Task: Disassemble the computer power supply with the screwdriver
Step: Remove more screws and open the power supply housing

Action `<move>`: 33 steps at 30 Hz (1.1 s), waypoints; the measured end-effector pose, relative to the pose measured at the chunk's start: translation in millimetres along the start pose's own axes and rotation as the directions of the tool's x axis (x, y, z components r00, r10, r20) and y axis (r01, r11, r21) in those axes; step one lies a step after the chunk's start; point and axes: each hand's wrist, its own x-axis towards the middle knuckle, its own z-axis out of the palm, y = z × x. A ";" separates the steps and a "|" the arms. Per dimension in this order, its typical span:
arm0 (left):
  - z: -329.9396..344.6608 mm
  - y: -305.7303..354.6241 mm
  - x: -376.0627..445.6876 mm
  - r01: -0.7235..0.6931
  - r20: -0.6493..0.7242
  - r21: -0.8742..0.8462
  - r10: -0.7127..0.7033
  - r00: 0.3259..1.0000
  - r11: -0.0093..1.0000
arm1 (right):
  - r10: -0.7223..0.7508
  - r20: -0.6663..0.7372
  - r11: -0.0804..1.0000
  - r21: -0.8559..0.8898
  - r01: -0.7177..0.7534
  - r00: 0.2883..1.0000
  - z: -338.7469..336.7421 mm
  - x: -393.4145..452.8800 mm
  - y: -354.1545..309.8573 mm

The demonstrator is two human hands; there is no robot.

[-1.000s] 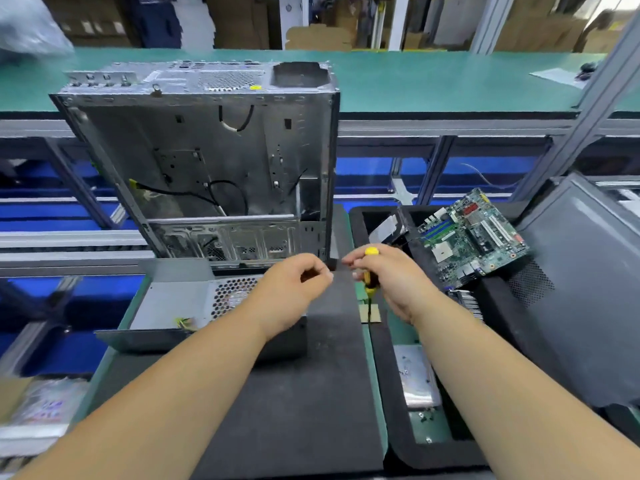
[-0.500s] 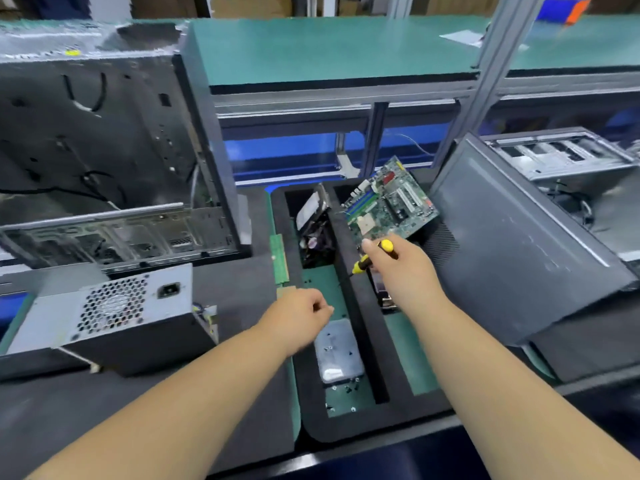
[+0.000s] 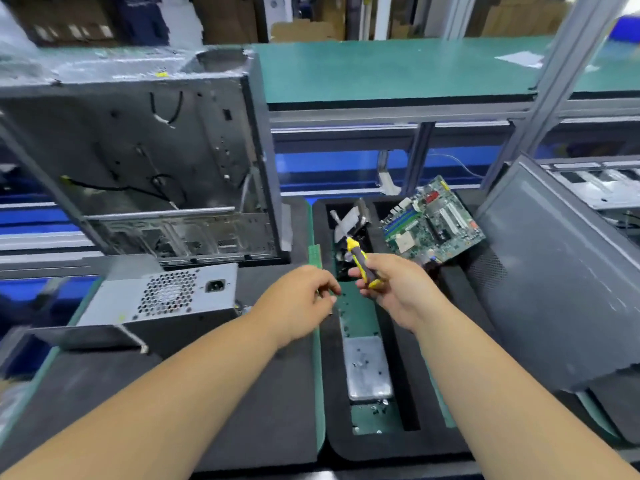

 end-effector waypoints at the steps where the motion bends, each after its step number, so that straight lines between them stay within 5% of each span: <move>1: -8.0 -1.2 -3.4 -0.016 -0.010 0.003 0.016 1.000 1.000 | -0.005 0.063 1.000 -0.008 0.006 0.998 9.9 0.3 0.4; 4: -33.6 -15.4 -16.7 -0.049 -0.066 0.063 0.053 0.996 0.997 | 0.005 0.168 0.994 -0.111 0.014 0.986 49.4 2.8 3.4; 8: -65.7 -46.4 -35.5 -0.036 -0.169 0.082 0.050 0.984 0.996 | 0.021 0.137 0.990 -0.144 -0.001 0.990 95.3 16.6 11.4; 14: -107.4 -107.7 -57.9 0.115 -0.279 0.062 -0.093 0.956 0.991 | -0.006 0.099 0.797 -0.601 0.064 0.995 151.9 27.8 33.8; 24: -126.0 -173.6 -73.1 0.244 -0.217 -0.019 -0.242 0.946 0.970 | 0.029 -0.079 0.571 -0.817 -0.081 0.996 190.9 28.0 36.9; 31: -121.0 -175.9 -71.5 0.209 -0.141 -0.028 -0.210 0.967 0.978 | -0.041 -0.109 0.272 -0.958 -0.094 0.993 201.0 27.2 28.2; 33: -120.6 -174.2 -70.7 0.209 -0.146 -0.021 -0.210 0.967 0.978 | -0.039 -0.078 0.305 -0.950 -0.062 0.996 202.4 27.1 24.9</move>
